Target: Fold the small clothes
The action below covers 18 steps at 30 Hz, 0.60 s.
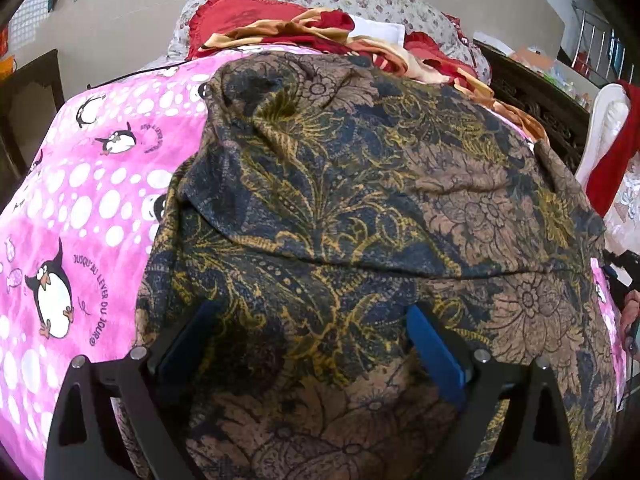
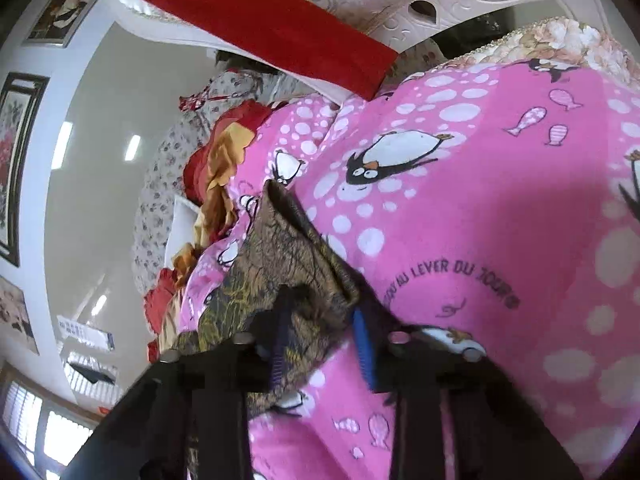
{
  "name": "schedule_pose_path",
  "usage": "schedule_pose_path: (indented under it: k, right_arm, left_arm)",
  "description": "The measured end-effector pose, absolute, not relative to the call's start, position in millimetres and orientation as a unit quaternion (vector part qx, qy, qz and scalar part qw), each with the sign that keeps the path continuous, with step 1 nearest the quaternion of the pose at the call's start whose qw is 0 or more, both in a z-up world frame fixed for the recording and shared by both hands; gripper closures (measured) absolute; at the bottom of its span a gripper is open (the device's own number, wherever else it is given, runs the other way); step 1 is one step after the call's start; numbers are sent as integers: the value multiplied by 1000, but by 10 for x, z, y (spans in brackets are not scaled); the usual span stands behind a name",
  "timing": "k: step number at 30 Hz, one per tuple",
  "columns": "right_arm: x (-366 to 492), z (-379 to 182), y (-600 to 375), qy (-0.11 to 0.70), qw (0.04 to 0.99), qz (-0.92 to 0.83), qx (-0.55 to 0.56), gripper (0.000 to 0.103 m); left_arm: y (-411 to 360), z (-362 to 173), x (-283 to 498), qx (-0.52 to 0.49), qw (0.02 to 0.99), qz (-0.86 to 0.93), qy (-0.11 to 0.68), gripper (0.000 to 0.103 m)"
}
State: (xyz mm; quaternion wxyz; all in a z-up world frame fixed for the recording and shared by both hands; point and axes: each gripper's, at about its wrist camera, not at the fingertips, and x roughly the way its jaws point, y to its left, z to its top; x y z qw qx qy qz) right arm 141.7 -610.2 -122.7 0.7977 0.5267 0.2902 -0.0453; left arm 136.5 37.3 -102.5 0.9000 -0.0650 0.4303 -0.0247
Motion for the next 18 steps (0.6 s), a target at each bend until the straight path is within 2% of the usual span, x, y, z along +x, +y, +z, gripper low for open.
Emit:
schedule_pose_path:
  k: [2, 4, 11, 15, 18]
  right_arm:
    - [1394, -1085, -6043, 292, 813, -48, 502, 103]
    - [1421, -803, -5979, 285, 839, -42, 462, 103]
    - [1271, 1184, -5935, 188, 932, -27, 308, 103]
    - [1315, 1851, -5656, 181, 953, 0, 243, 103]
    - [1431, 2013, -5226, 186, 959, 41, 210, 103]
  left_arm:
    - [376, -1027, 1368, -66, 900, -25, 430, 4]
    - [377, -1025, 1378, -66, 900, -25, 430, 4]
    - [372, -1019, 1390, -67, 900, -26, 430, 4]
    - [372, -1009, 1376, -68, 900, -27, 430, 4]
    - [368, -985, 1372, -66, 899, -26, 432, 4]
